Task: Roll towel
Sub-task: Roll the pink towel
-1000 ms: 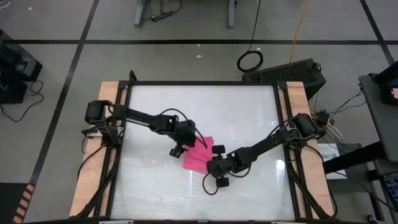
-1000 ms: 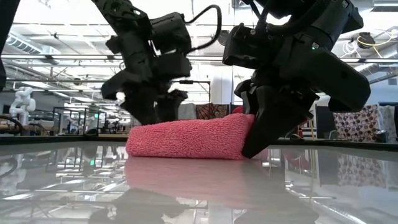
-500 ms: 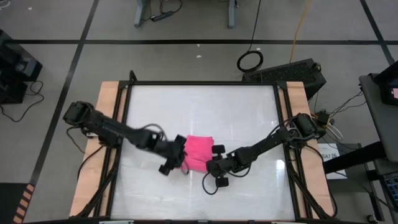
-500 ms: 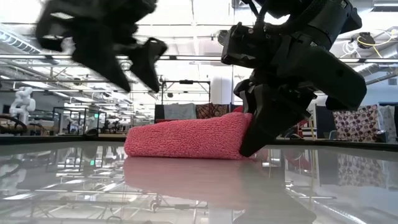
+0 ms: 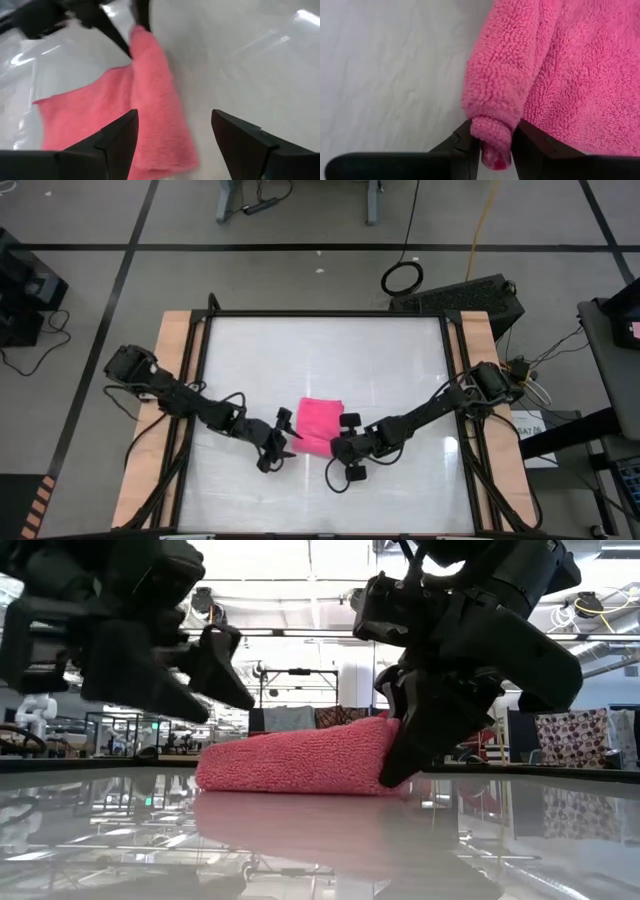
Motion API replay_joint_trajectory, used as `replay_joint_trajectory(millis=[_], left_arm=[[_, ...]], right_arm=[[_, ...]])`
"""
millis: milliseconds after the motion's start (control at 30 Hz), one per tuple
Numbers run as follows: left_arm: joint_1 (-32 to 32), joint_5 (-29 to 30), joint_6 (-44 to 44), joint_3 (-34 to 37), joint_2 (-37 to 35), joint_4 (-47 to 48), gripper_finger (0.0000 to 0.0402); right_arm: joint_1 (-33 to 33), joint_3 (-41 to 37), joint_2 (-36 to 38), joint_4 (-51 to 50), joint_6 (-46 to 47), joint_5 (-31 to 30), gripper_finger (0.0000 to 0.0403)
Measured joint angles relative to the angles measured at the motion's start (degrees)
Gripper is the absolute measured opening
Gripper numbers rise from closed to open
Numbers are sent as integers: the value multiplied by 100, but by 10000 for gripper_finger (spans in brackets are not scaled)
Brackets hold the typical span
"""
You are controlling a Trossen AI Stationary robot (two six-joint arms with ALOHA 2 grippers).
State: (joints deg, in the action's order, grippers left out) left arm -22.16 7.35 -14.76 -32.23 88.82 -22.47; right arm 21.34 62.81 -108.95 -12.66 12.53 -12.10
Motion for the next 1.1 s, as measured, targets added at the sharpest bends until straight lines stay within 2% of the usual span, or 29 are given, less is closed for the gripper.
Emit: replay_joint_trajectory(millis=[167, 300, 533, 667, 800, 900, 1100], left_arm=[[5, -122, -336, -87, 634, -397, 257], [34, 483, -436, -180, 1079, -458, 257], [251, 310, -326, -198, 1437, -812, 248], [421, -179, -202, -199, 1507, -793, 189], [519, -527, -243, -199, 1516, -763, 91], [554, -574, -367, -201, 1521, -763, 23], [674, -803, -258, -203, 1525, -770, 20]], right_arm=[[-2, 0, 0, 205, 6, -3, 89], [-4, 0, 2, 226, 48, -8, 89], [-4, 0, 2, 218, 129, 0, 89], [-2, 0, 2, 195, 136, 2, 89], [15, 0, 19, 131, 135, 6, 91], [121, 0, 150, -140, 48, 3, 113], [416, 0, 635, -941, 275, -247, 215]])
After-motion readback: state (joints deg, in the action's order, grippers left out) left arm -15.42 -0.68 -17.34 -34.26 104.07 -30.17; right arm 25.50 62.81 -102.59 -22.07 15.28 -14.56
